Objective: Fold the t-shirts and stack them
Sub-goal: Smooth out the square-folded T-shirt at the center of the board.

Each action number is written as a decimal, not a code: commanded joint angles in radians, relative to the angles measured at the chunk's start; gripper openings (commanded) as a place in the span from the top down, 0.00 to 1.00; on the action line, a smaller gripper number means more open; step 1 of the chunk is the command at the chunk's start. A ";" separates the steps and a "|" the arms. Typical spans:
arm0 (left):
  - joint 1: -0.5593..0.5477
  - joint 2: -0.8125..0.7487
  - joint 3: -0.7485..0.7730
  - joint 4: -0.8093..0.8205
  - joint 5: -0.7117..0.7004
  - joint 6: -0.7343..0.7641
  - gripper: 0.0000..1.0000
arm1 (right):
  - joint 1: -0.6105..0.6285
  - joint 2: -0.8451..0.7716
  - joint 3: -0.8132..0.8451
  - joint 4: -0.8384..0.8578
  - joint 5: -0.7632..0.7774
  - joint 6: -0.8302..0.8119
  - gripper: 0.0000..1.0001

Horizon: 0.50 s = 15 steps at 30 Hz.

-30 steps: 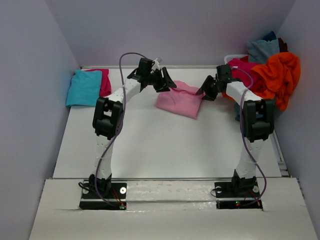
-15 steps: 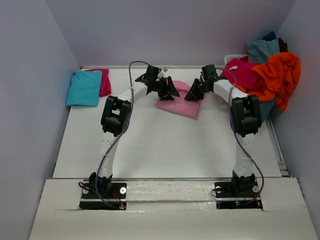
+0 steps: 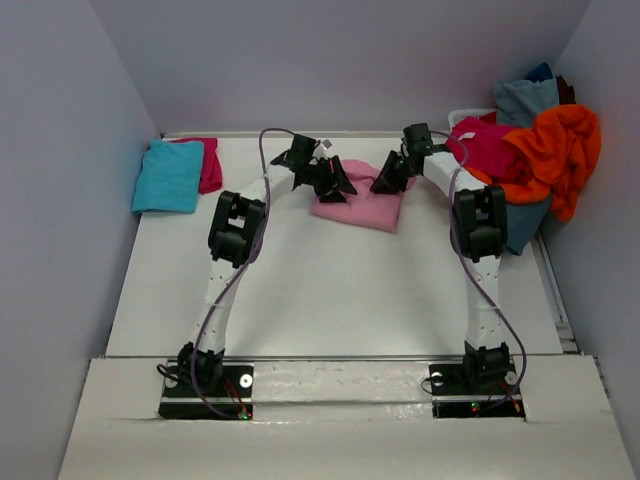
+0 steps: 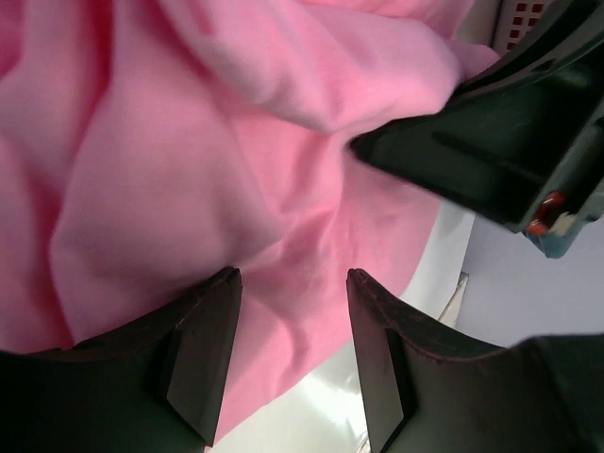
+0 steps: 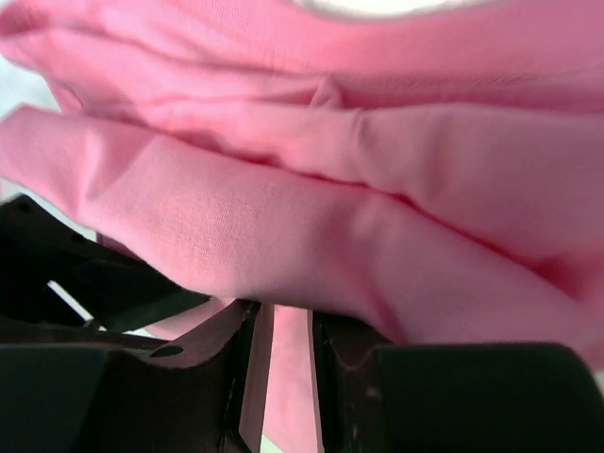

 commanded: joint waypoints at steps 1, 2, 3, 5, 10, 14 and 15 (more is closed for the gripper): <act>0.019 -0.033 -0.071 -0.008 -0.001 0.023 0.39 | -0.061 0.023 0.093 0.008 0.051 0.007 0.73; 0.020 -0.035 -0.079 -0.014 -0.003 0.026 0.39 | -0.074 0.026 0.116 0.003 0.062 0.012 0.73; 0.020 -0.036 -0.085 -0.015 -0.006 0.031 0.39 | -0.087 0.026 0.124 0.008 0.064 0.015 0.73; 0.020 -0.042 -0.104 -0.010 -0.006 0.031 0.39 | -0.100 0.039 0.165 0.003 0.071 0.026 0.72; 0.020 -0.059 -0.141 0.001 -0.011 0.020 0.39 | -0.122 0.132 0.303 -0.056 0.070 0.036 0.71; 0.020 -0.076 -0.168 -0.004 -0.015 0.026 0.39 | -0.122 0.157 0.344 -0.073 0.055 0.041 0.70; 0.020 -0.084 -0.176 -0.004 -0.020 0.031 0.39 | -0.122 0.146 0.331 -0.069 0.053 0.041 0.71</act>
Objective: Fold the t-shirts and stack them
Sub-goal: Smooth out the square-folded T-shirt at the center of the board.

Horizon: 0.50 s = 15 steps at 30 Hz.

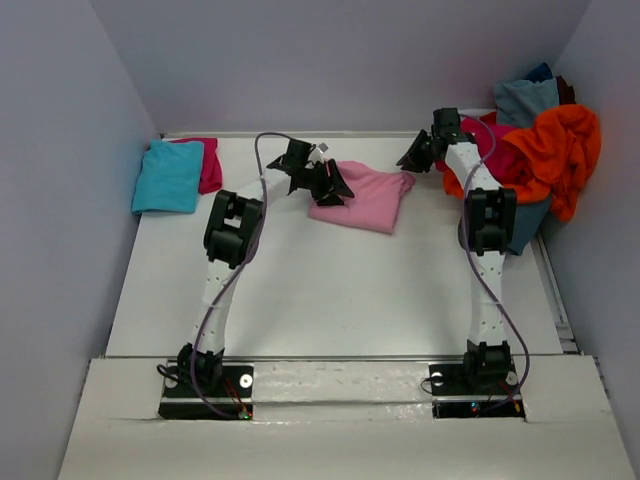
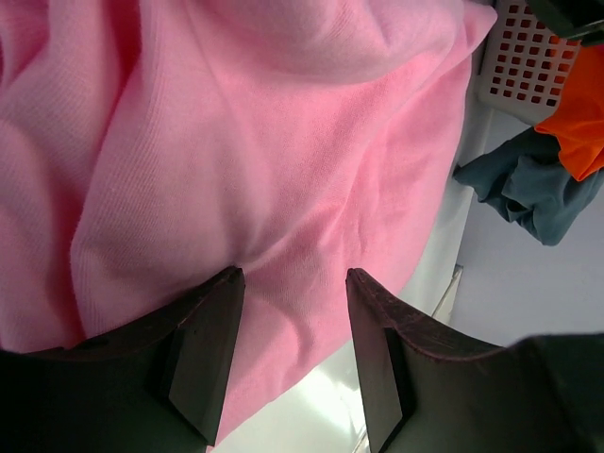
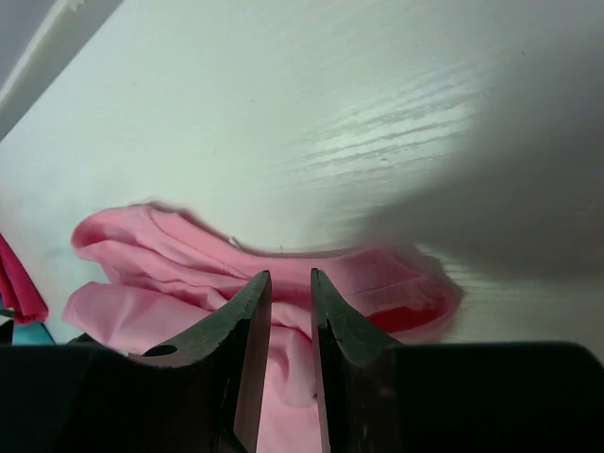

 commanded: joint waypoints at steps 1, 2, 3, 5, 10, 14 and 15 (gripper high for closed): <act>0.005 -0.046 -0.064 -0.087 -0.049 0.038 0.39 | 0.011 -0.005 -0.012 -0.032 -0.004 0.006 0.70; 0.005 -0.050 -0.075 -0.087 -0.049 0.040 0.39 | 0.011 -0.043 -0.037 -0.017 -0.008 0.004 0.70; 0.005 -0.051 -0.079 -0.087 -0.048 0.041 0.39 | 0.011 -0.066 -0.065 -0.006 -0.011 0.001 0.70; 0.005 -0.056 -0.090 -0.083 -0.051 0.041 0.39 | 0.011 -0.112 -0.140 0.003 -0.016 -0.009 0.69; 0.014 -0.088 -0.142 -0.111 -0.085 0.055 0.39 | 0.011 -0.228 -0.243 -0.021 -0.034 -0.048 0.68; 0.034 -0.149 -0.260 -0.073 -0.106 0.041 0.39 | 0.011 -0.304 -0.367 0.017 -0.041 -0.054 0.68; 0.034 -0.177 -0.286 -0.065 -0.109 0.032 0.39 | 0.011 -0.316 -0.394 0.026 -0.057 -0.052 0.68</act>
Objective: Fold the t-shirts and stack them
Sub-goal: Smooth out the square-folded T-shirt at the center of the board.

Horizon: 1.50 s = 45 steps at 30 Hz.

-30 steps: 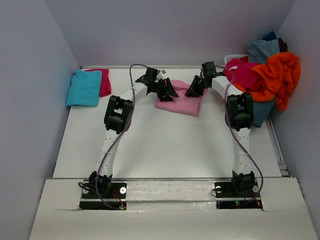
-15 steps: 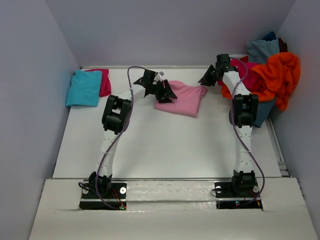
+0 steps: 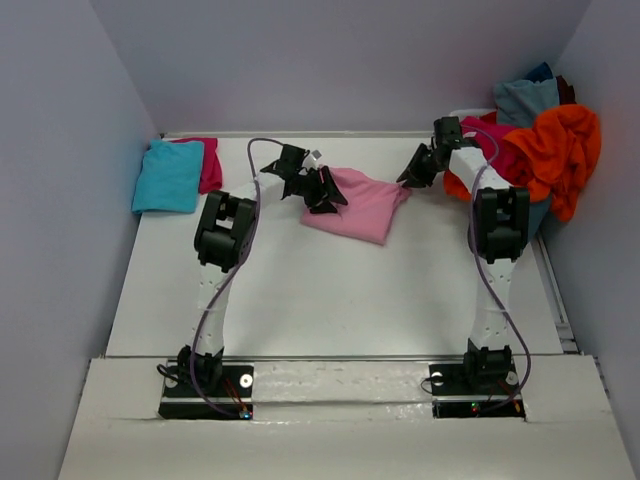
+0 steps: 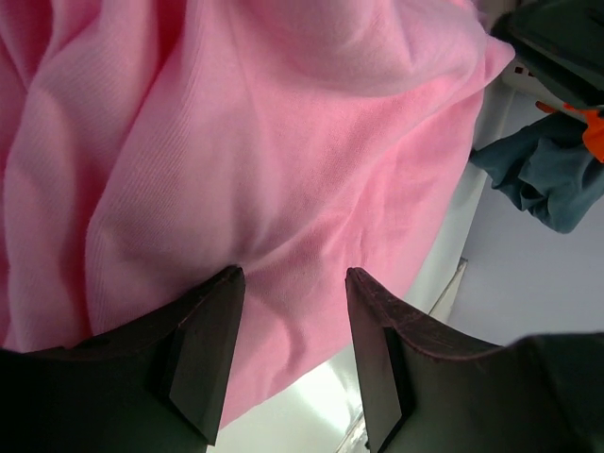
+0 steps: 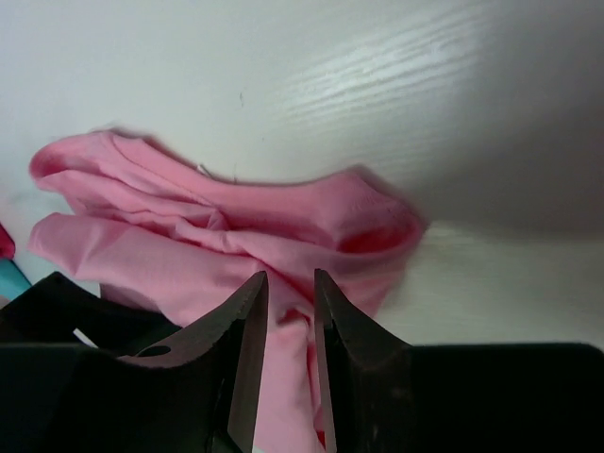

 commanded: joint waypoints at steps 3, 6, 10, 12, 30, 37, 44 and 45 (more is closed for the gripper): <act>0.051 -0.125 -0.192 -0.075 -0.122 0.039 0.38 | 0.029 -0.150 -0.180 0.034 -0.061 -0.034 0.67; 0.080 -0.140 -0.209 -0.101 -0.139 0.055 0.38 | 0.045 -0.208 -0.275 0.078 -0.042 -0.053 0.67; 0.089 -0.152 -0.207 -0.135 -0.157 0.072 0.38 | 0.054 -0.236 -0.353 0.143 -0.077 -0.067 0.67; 0.089 -0.160 -0.220 -0.124 -0.153 0.067 0.38 | 0.074 -0.221 -0.314 0.135 -0.117 -0.077 0.67; 0.089 -0.120 -0.183 -0.164 -0.150 0.102 0.38 | 0.198 -0.005 0.032 0.049 -0.163 -0.079 0.68; 0.089 -0.126 -0.174 -0.172 -0.148 0.113 0.38 | 0.208 0.081 -0.014 0.078 -0.120 -0.080 0.68; 0.089 -0.126 -0.151 -0.176 -0.150 0.110 0.39 | 0.208 0.029 -0.181 0.101 -0.014 -0.111 0.68; 0.089 -0.126 -0.140 -0.178 -0.151 0.110 0.39 | 0.208 0.009 -0.204 0.103 -0.002 -0.116 0.68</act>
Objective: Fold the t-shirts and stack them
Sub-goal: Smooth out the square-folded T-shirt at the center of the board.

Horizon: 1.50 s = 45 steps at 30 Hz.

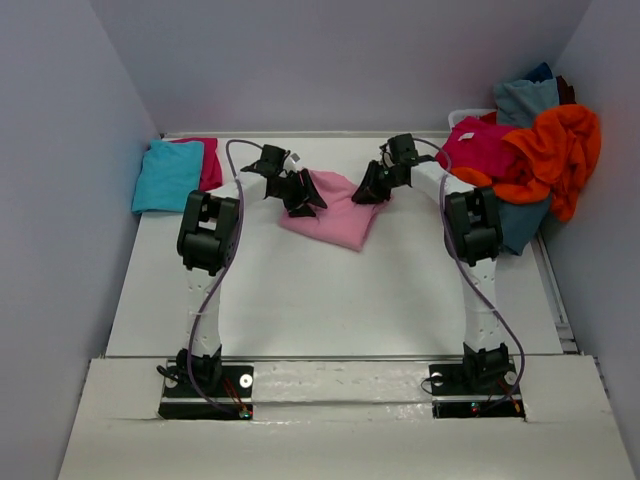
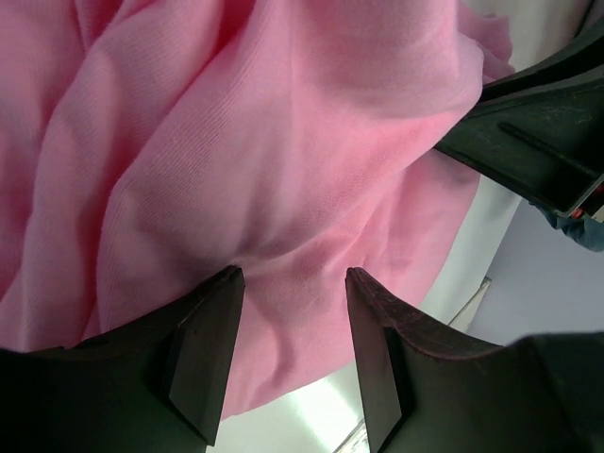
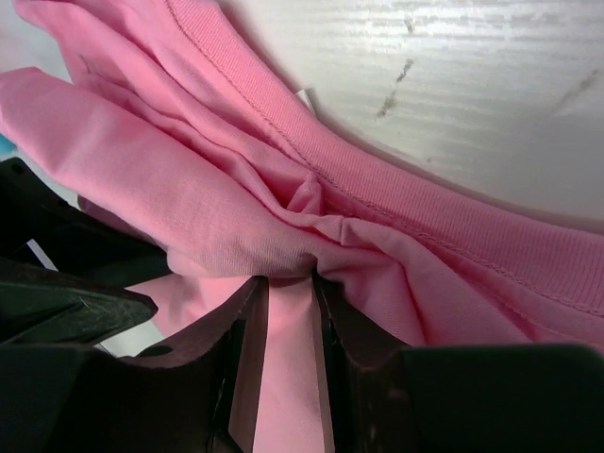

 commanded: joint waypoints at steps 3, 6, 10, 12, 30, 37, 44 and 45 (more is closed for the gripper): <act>0.015 0.028 0.056 -0.090 -0.075 0.034 0.39 | 0.005 -0.087 -0.206 -0.032 0.175 -0.047 0.68; 0.024 0.056 0.109 -0.111 -0.069 0.031 0.39 | 0.005 -0.159 -0.328 0.015 0.168 -0.030 0.68; 0.024 0.094 0.177 -0.128 -0.054 0.027 0.39 | 0.034 -0.222 -0.452 0.046 0.149 -0.012 0.68; 0.024 0.120 0.218 -0.137 -0.051 0.022 0.39 | 0.068 -0.262 -0.510 0.049 0.141 -0.015 0.68; 0.024 0.218 0.360 -0.203 -0.011 0.059 0.39 | 0.349 -0.372 -0.555 0.000 0.213 0.020 0.68; 0.024 0.111 0.295 -0.174 -0.032 0.082 0.39 | 0.349 -0.391 -0.460 -0.074 0.258 0.013 0.68; 0.024 -0.048 0.306 -0.205 -0.039 0.111 0.39 | 0.349 -0.396 -0.343 -0.143 0.276 0.008 0.67; 0.024 -0.082 0.303 -0.206 -0.032 0.112 0.39 | 0.349 -0.388 -0.336 -0.147 0.278 0.010 0.67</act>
